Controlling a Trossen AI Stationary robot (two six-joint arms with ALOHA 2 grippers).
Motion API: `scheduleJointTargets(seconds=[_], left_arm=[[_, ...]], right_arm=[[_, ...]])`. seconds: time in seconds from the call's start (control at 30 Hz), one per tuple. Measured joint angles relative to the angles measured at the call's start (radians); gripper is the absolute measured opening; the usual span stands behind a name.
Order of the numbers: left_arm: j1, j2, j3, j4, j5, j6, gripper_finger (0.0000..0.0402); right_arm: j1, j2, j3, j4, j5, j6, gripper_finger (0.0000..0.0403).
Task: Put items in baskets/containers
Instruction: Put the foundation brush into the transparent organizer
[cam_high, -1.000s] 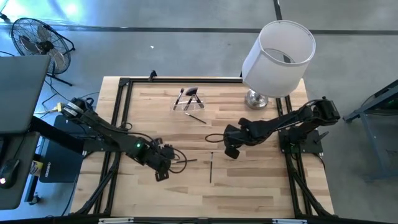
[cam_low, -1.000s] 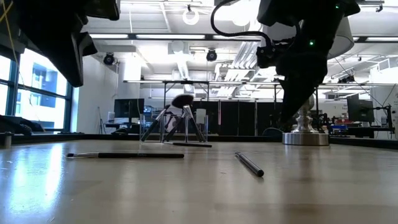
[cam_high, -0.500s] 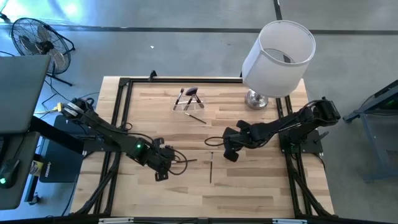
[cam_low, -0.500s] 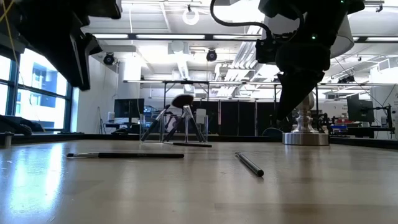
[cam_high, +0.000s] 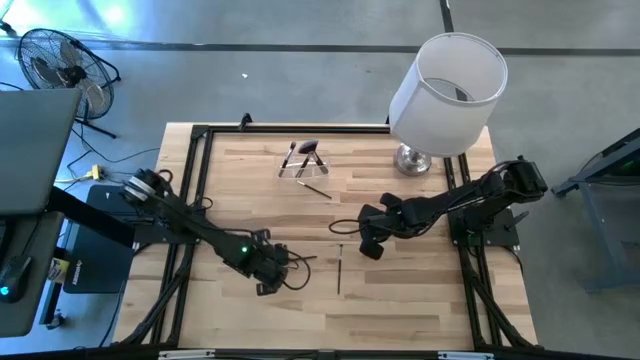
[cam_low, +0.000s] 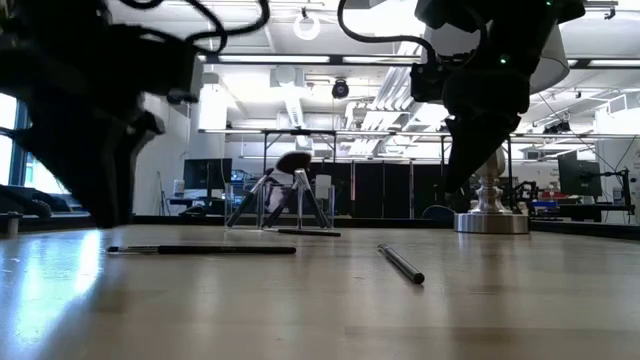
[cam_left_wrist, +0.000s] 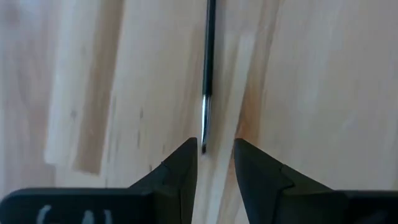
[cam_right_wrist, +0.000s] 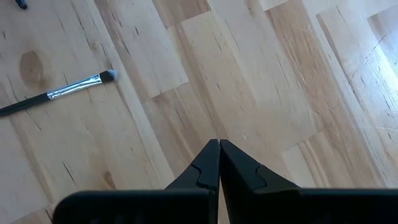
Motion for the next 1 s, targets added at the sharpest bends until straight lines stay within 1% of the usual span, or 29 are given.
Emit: scheduleJointTargets(seconds=[0.13, 0.27, 0.4, 0.57, 0.67, 0.83, 0.87, 1.0], left_arm=[[0.0, 0.052, 0.002, 0.001, 0.016, 0.0, 0.0101], [0.0, 0.086, 0.004, -0.01, 0.01, 0.0, 0.0101], [-0.002, 0.108, 0.006, -0.01, -0.013, 0.0, 0.0101], [-0.002, 0.117, 0.005, -0.01, -0.014, 0.003, 0.0097], [-0.002, 0.118, 0.004, -0.006, -0.013, 0.0, 0.0076], [-0.002, 0.12, 0.004, 0.0, 0.008, -0.001, 0.0013], [-0.001, 0.12, 0.004, 0.001, 0.014, -0.005, 0.0007], [-0.001, 0.12, 0.003, 0.002, 0.015, -0.046, 0.0006]], right_arm=[[0.0, 0.0, 0.0, 0.002, 0.0, 0.0, 0.0003], [0.0, 0.0, 0.0, 0.003, -0.011, 0.0, 0.0002], [0.0, 0.0, 0.0, 0.005, -0.023, 0.0, 0.0006], [0.0, 0.0, 0.0, 0.012, -0.023, 0.0, 0.0003], [0.0, 0.0, 0.0, 0.021, -0.024, -0.016, 0.0002], [0.0, 0.0, 0.0, 0.033, -0.024, -0.018, 0.0007], [0.0, 0.0, 0.0, 0.033, -0.024, -0.018, 0.0006], [0.0, 0.0, 0.0, 0.033, -0.024, -0.019, 0.0002]])
